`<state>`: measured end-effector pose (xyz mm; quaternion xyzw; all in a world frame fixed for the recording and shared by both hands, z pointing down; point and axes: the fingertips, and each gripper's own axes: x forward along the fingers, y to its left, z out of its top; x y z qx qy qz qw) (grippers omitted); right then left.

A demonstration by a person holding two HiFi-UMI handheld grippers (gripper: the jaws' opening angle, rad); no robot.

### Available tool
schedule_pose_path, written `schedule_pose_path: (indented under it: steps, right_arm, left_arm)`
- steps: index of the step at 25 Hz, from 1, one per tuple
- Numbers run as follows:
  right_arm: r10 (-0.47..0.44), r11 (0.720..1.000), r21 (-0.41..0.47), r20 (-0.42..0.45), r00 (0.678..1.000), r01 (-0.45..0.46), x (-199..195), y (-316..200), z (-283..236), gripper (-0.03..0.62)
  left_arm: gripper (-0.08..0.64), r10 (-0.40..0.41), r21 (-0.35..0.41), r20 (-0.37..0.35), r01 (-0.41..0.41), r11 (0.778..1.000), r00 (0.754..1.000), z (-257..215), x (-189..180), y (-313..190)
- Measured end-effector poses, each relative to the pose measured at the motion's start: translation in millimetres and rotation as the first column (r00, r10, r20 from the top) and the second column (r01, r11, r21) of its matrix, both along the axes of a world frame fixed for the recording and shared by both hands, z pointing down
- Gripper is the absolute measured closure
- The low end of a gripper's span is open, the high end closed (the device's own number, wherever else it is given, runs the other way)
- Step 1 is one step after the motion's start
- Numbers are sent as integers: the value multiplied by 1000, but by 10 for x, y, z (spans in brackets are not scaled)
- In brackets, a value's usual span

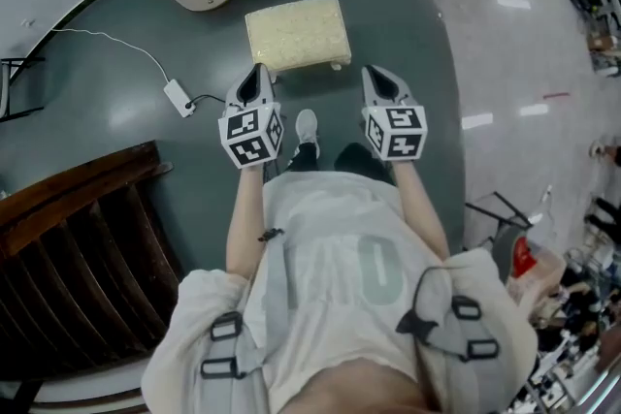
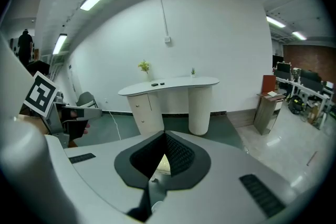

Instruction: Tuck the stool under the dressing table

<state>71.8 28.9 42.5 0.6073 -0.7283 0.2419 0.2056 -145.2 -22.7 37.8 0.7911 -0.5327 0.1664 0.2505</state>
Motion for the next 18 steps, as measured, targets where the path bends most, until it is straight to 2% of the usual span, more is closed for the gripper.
schedule_pose_path:
  steps: [6,10,14,18]
  right_arm:
    - [7,999,-40,-18,1000,-8,208,-172,73,589]
    - [-4,1000,-15,-5,1000,3,286,-308,98,589]
    - [-12,1000,1,7,1000,12,316,-372,90,589]
    - [-38,999,21,21,999,37,294,-434,64,589]
  left_arm:
    - [555,0,21,-2,0,1000,1000,-46,149,-220]
    - [555,-45,37,12,45,998,999,-97,181,-286]
    - [555,-53,106,43,48,993,998,-242,171,-352]
    - [555,-77,144,43,70,987,996,-329,112,-424]
